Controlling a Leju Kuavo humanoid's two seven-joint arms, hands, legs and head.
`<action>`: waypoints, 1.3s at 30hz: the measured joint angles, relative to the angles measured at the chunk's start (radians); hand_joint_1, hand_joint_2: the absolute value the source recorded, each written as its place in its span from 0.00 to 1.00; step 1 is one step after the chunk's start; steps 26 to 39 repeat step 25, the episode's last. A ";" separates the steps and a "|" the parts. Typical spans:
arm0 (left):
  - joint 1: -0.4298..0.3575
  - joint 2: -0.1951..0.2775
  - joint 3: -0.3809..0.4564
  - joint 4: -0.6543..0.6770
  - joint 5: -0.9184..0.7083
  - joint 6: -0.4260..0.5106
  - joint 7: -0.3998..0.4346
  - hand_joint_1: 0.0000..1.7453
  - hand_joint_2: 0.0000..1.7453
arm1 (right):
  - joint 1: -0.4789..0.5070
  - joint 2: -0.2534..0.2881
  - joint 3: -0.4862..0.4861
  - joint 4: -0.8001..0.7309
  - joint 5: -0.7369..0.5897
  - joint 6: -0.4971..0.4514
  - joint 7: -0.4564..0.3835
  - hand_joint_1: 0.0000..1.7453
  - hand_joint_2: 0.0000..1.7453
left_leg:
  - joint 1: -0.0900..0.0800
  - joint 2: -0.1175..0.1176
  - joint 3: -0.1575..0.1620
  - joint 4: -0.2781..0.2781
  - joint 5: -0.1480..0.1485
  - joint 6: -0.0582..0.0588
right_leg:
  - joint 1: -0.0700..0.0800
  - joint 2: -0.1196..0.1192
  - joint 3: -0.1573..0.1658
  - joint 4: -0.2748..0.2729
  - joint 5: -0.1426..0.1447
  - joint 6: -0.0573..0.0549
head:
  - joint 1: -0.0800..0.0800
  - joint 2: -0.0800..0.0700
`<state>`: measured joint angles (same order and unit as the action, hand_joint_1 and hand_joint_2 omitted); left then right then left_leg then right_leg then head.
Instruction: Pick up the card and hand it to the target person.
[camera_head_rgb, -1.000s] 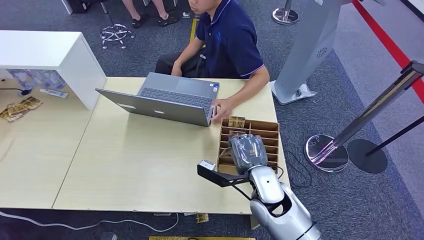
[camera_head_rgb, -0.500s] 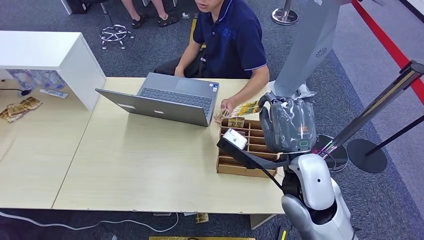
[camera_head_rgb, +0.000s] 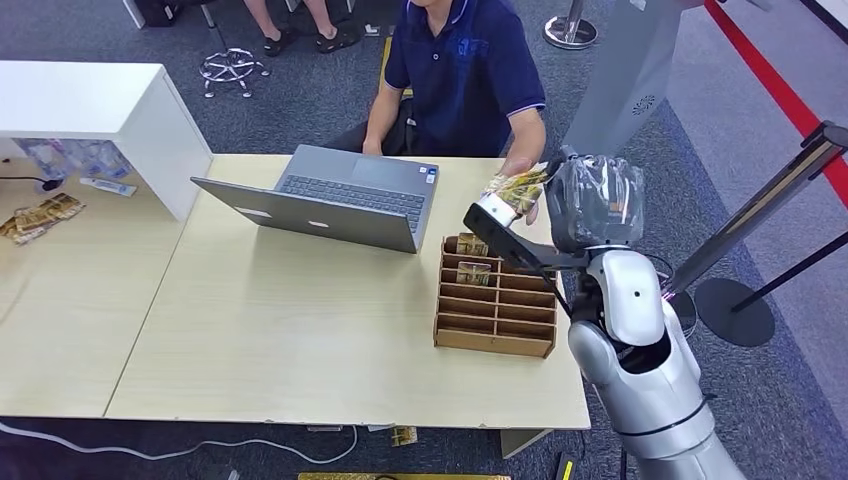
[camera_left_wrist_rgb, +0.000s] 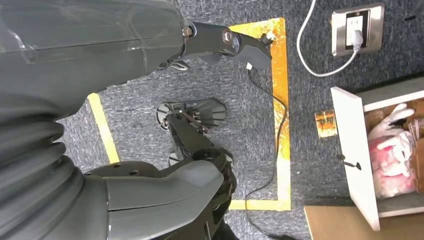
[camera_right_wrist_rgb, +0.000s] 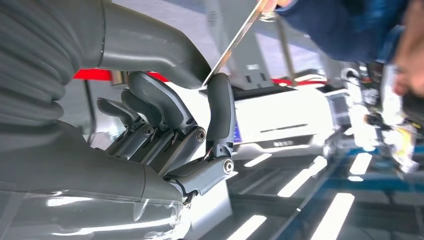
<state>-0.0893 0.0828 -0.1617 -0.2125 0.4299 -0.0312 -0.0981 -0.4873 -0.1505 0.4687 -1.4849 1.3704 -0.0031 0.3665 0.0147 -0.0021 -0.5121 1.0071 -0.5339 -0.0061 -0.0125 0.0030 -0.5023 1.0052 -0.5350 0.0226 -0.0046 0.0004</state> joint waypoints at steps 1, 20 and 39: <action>0.000 0.000 -0.001 0.000 -0.002 -0.001 -0.001 0.00 1.00 | -0.019 0.001 0.000 0.041 0.001 0.000 0.007 1.00 1.00 | 0.000 0.000 0.000 0.000 0.000 0.000 | 0.000 0.000 0.000 0.000 0.000 0.000 | 0.000 0.000; 0.000 -0.001 -0.012 0.000 0.021 0.002 0.001 0.00 1.00 | -0.111 0.051 0.016 0.451 0.031 0.014 0.005 0.00 1.00 | 0.000 -0.001 0.000 0.000 0.000 0.000 | 0.000 -0.001 0.000 0.000 0.000 0.000 | 0.000 0.000; 0.000 -0.001 -0.012 0.000 0.041 0.016 0.004 0.00 1.00 | -0.035 0.054 0.019 0.379 0.007 0.037 0.014 0.00 1.00 | 0.000 -0.001 0.000 0.000 0.000 0.000 | 0.000 0.000 0.000 0.000 0.000 0.000 | 0.000 0.000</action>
